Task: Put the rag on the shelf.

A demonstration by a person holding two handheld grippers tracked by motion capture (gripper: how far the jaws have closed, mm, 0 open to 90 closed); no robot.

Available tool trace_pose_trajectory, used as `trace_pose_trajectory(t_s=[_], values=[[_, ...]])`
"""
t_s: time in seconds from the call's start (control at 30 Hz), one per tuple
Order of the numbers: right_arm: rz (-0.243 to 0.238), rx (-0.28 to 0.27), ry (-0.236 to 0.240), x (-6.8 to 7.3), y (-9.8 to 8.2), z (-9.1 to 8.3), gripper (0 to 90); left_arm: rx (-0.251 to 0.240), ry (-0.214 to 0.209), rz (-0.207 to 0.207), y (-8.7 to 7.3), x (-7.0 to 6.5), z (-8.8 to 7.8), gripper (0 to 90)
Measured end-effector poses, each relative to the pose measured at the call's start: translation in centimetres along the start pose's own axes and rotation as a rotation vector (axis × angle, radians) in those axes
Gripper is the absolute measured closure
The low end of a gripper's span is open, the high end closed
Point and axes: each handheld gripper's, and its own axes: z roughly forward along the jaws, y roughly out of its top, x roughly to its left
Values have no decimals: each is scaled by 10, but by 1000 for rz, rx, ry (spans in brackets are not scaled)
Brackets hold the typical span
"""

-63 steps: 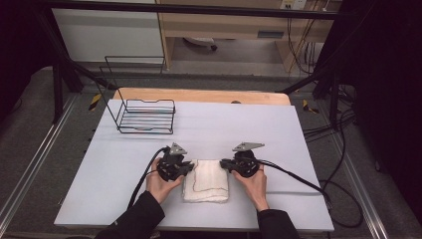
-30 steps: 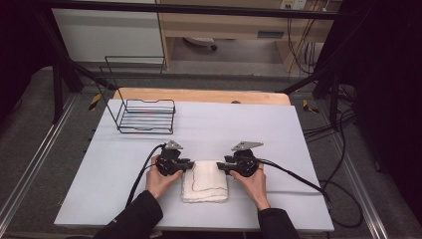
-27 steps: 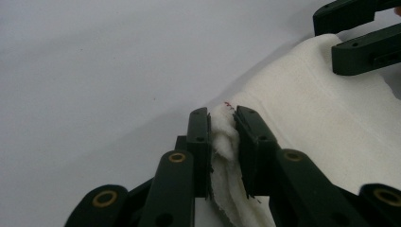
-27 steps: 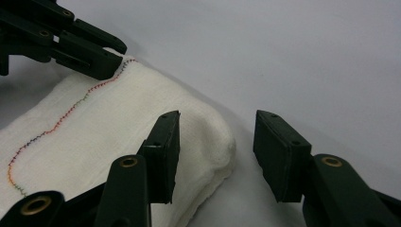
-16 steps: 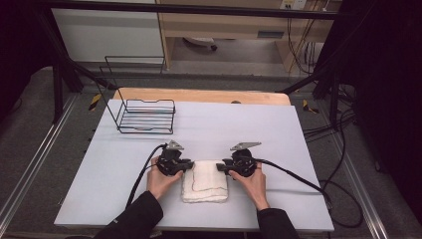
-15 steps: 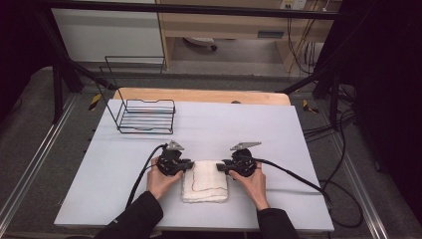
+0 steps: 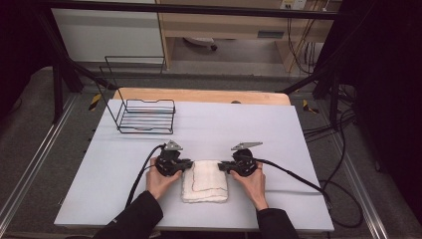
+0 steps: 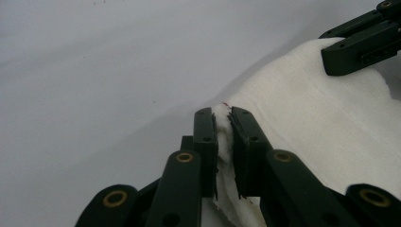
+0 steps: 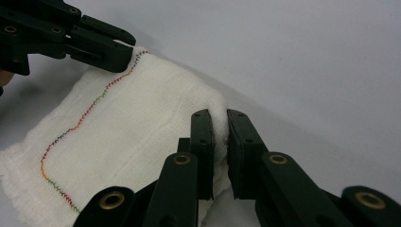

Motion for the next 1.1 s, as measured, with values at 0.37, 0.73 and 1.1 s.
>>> trace_pose_trajectory(t_s=[0.37,0.73,1.1], values=[[-21,-63,14,6,3,-15,822,-61,-19,6,4,-3,-14,809],[-60,-129,13,15,8,-33,823,-124,-21,33,11,-11,-34,810],[-77,-190,18,21,13,-48,824,-181,-18,66,19,-21,-53,811]])
